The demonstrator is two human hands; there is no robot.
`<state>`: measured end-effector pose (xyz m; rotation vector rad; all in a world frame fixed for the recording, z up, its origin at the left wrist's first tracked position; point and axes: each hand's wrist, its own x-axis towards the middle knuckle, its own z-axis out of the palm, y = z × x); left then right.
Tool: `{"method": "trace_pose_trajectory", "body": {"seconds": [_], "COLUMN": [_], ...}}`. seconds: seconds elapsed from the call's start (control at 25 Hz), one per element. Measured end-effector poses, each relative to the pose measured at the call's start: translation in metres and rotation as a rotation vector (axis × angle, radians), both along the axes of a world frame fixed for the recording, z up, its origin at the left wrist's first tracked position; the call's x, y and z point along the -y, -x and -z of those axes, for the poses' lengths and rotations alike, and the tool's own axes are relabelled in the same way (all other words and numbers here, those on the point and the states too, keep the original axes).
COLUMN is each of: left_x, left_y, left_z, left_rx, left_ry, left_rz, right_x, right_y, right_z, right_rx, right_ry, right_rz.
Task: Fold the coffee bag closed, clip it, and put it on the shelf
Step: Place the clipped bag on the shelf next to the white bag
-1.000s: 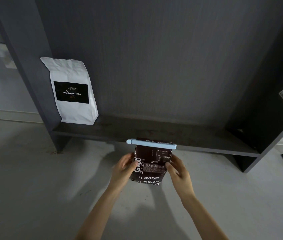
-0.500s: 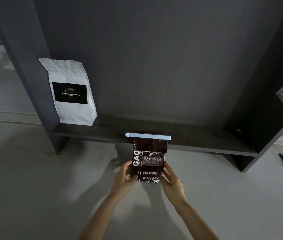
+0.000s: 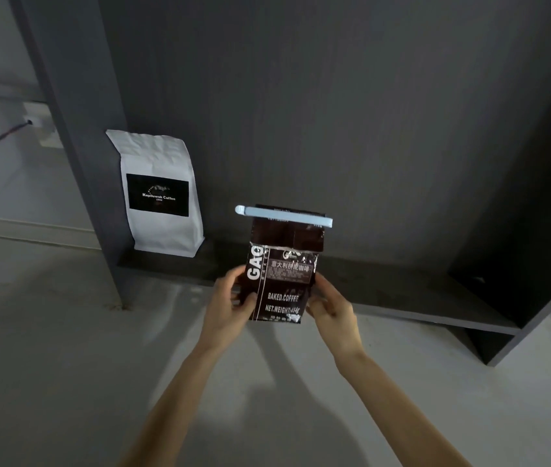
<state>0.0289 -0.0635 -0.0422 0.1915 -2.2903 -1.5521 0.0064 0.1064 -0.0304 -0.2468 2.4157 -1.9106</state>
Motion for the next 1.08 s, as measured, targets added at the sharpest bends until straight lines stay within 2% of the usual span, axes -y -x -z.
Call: {"method": "trace_pose_trajectory", "body": {"seconds": [0.32,0.48,0.72,0.88,1.08], "left_x": [0.05,0.071,0.078,0.078,0.075], "left_y": [0.045,0.062,0.069,0.073,0.076], "left_z": [-0.054,-0.061,-0.04,-0.025,-0.017], "left_rx": [-0.06,-0.028,0.127,0.207,0.177], "left_ry": [0.129,0.167,0.099,0.079,0.11], "left_rz": [-0.11,-0.161,-0.045,-0.053,-0.072], "right_x": [0.062,0.083,0.105,0.102,0.097], "right_y": [0.062,0.072,0.077,0.076,0.074], "right_z": [-0.056,-0.065,-0.041,-0.032,-0.031], "right_rx": [0.008,-0.052,-0.041,-0.075,-0.067], "right_ry": [0.044,-0.077,-0.223,-0.307,-0.354], "right_rz": [-0.1,-0.147,-0.266,-0.307,-0.328]}}
